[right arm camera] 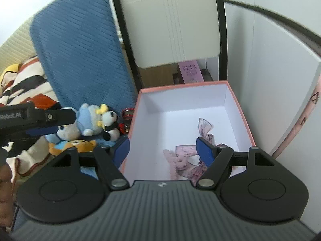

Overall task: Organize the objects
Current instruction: 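Withdraw both open tools from the pink box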

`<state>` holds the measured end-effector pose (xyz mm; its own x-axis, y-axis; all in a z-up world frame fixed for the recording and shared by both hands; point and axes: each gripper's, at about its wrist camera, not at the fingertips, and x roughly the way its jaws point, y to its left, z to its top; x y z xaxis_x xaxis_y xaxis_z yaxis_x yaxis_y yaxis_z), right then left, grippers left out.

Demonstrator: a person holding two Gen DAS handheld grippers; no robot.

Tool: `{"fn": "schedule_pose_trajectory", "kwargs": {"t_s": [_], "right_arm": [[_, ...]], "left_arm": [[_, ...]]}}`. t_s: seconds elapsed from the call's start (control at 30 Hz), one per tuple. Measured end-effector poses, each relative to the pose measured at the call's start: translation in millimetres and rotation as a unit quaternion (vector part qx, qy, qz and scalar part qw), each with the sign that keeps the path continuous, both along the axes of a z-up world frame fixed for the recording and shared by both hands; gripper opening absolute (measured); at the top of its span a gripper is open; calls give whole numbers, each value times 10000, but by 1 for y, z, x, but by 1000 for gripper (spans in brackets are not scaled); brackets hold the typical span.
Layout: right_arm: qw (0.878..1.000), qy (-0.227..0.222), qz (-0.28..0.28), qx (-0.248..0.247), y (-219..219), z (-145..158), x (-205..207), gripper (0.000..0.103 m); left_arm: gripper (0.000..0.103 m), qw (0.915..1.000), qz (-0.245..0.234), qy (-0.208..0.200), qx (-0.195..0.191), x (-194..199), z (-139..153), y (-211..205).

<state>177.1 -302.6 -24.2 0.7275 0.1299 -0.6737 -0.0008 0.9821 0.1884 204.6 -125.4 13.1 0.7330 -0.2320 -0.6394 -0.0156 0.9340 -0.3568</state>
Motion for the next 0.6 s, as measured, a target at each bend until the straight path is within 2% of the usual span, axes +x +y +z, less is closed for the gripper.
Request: {"fn": "schedule_pose_trajectory", "kwargs": {"t_s": [0.07, 0.23, 0.6], "right_arm": [[10000, -23, 48, 64, 6, 8, -13, 75], [9998, -18, 108, 172, 28, 14, -45, 75], [9994, -36, 168, 288, 80, 9, -73, 75]], "left_arm": [[79, 9998, -48, -112, 186, -15, 9, 3], [79, 9997, -58, -196, 91, -47, 17, 22], [79, 9997, 99, -185, -88, -91, 1, 69]]}}
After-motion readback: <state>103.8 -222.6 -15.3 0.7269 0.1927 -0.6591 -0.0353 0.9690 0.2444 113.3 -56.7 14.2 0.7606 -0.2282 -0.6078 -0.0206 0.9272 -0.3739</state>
